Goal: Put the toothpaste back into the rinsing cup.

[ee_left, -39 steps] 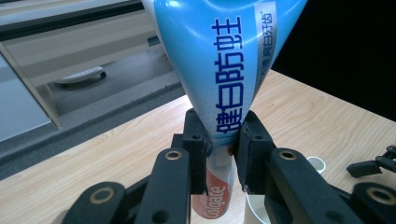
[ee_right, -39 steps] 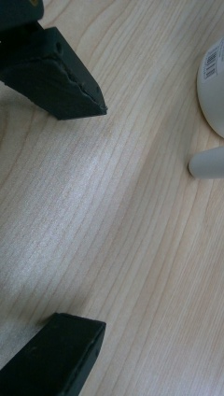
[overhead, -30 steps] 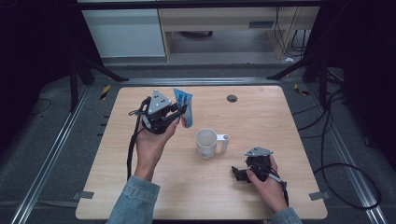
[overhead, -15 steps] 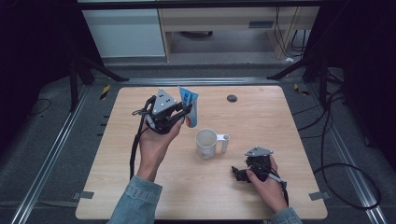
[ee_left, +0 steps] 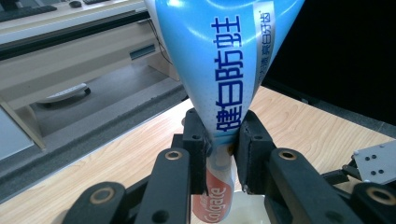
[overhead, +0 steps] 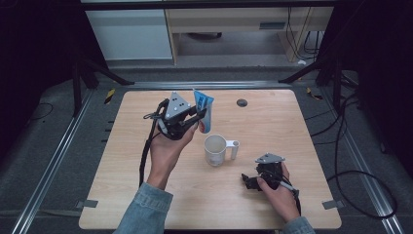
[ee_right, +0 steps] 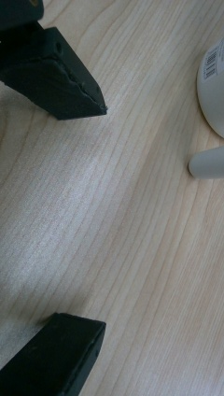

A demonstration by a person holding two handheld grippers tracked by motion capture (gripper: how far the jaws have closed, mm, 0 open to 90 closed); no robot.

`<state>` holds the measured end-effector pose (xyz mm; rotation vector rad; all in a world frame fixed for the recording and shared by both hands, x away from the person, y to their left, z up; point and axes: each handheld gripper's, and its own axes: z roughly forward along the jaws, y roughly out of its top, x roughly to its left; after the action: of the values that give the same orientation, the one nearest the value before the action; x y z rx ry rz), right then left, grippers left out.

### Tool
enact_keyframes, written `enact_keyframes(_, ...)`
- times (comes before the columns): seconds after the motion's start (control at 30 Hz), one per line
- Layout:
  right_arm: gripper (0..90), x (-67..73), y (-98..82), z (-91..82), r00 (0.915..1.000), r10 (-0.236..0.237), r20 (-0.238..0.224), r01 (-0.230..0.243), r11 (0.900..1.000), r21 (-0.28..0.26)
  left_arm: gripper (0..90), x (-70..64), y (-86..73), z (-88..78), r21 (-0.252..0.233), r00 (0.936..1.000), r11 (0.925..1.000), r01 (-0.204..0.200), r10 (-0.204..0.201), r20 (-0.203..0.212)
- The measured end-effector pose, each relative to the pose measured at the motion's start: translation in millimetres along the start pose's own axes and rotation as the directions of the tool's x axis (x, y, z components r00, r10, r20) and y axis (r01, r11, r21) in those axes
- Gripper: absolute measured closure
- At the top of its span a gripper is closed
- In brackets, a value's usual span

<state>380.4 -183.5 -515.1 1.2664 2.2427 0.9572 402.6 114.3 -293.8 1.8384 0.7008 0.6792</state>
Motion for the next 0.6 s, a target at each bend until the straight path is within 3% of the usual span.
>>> enact_keyframes(0.6,0.8,-0.2,-0.1,0.1,1.0000,-0.003,0.000,0.003,1.000,-0.001,75.4,-9.3,3.2,6.4,0.003,0.9997,1.0000,-0.009,0.009,0.024)
